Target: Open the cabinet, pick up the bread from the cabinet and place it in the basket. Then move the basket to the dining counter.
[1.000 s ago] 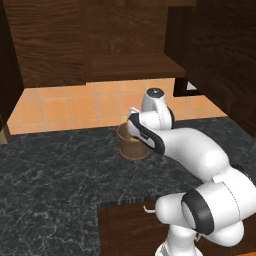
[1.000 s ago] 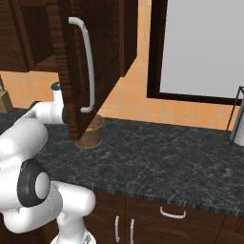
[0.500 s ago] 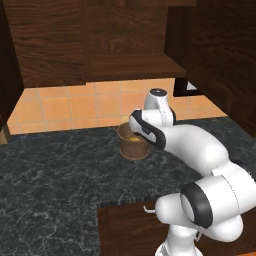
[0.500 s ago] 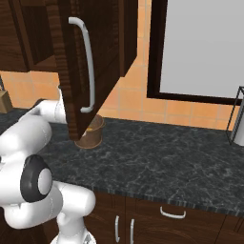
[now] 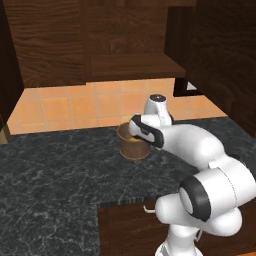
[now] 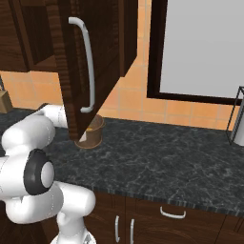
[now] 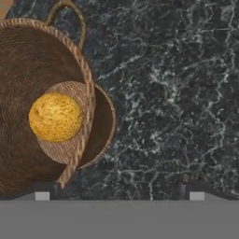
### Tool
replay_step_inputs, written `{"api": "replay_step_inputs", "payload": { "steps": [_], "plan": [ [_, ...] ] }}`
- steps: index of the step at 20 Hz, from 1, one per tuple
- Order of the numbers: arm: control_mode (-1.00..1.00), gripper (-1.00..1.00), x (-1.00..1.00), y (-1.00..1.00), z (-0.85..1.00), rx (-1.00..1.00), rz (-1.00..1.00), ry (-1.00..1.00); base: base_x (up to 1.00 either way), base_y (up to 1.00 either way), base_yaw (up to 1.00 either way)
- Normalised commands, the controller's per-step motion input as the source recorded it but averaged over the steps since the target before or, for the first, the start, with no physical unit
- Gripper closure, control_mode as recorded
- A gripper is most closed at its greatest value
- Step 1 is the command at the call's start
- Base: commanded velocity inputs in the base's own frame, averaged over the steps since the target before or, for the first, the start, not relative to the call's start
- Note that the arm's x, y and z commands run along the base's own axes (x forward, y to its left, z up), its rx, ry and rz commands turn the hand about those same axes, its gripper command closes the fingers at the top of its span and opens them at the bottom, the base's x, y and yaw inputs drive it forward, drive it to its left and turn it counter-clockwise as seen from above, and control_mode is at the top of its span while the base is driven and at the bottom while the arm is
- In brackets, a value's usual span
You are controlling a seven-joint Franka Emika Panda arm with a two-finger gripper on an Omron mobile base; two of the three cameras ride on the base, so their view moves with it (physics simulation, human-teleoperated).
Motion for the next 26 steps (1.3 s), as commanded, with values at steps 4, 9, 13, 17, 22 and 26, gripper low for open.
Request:
{"api": "replay_step_inputs", "payload": {
  "steps": [4,9,13,17,22,26],
  "plan": [
    [-1.0,-1.0,0.4,-0.04,0.0,0.03,0.0,0.1,0.0,0.0,0.0],
    [-1.0,-1.0,0.3,0.0,-0.08,0.05,0.0,0.11,0.0,0.0,0.0],
    [-1.0,-1.0,0.13,0.0,-0.22,0.05,0.0,0.09,0.0,0.0,0.0],
    [-1.0,-1.0,0.04,0.0,-0.31,0.04,0.0,0.06,0.0,0.0,0.0],
    [-1.0,-1.0,0.01,0.15,-0.31,0.0,-0.01,0.0,0.0,0.0,0.0],
    [-1.0,-1.0,0.11,0.09,-0.09,0.0,-0.05,0.0,0.0,0.0,0.0]
  ]
}}
